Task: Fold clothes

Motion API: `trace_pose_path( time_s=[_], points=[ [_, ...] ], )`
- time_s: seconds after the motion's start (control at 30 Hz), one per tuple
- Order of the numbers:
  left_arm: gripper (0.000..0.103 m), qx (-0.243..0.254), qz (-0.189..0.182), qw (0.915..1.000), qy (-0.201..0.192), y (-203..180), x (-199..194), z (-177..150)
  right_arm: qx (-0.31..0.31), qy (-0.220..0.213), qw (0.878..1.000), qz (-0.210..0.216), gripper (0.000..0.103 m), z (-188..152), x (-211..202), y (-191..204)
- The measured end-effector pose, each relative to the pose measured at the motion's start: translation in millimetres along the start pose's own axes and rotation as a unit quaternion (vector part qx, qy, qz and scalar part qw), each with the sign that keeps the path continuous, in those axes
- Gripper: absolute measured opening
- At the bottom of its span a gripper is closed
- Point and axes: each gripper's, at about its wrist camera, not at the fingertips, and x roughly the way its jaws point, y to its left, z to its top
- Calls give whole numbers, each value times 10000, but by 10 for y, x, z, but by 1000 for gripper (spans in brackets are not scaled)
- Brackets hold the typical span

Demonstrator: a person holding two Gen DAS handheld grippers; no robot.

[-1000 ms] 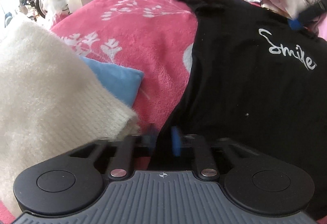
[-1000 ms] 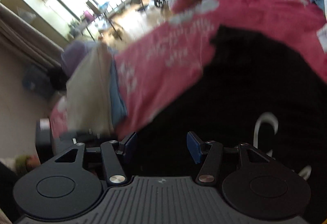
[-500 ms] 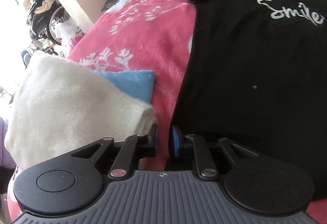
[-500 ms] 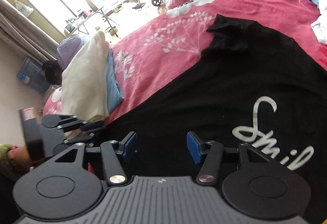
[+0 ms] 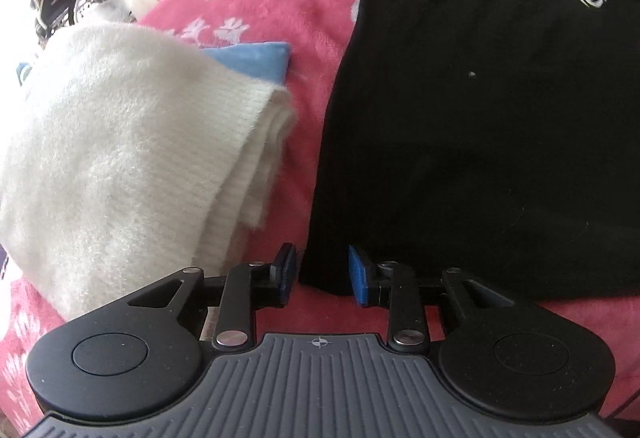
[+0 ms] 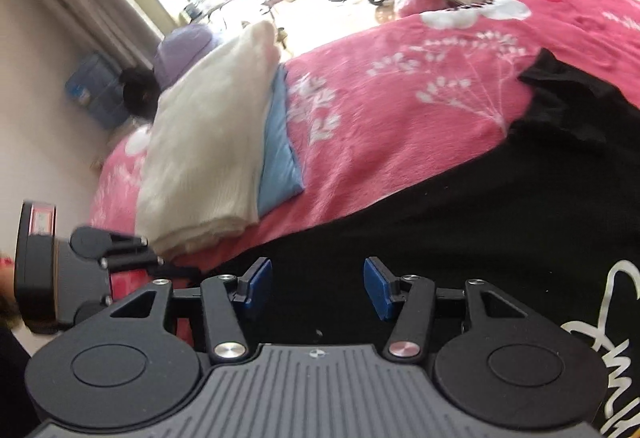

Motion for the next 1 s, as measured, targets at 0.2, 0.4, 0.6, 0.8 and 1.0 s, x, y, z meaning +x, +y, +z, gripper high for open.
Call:
trace_pose_path(
  time_s=[0.2,0.4,0.6,0.8,1.0],
  points=[
    [5,-27,75,9999,145,56,-59,-84,-22,10,10000,2,55,-98,-47,16],
    [6,102,312,9990,309,70,-96,-142,60,30,10000,26,55,-166,-36,3],
    [12,277,617,9969,409,126,-190,-222,150,63,9997,-199,55,-272,-67,-107],
    [20,-197,295,9993,-69,298,-431,101,546,-248,9967,-546,55,-243,-216,-425],
    [30,-818,-524,9880,-1203,393,-271,976,849,-941,9854,-1134,55,24,-448,-800]
  ],
)
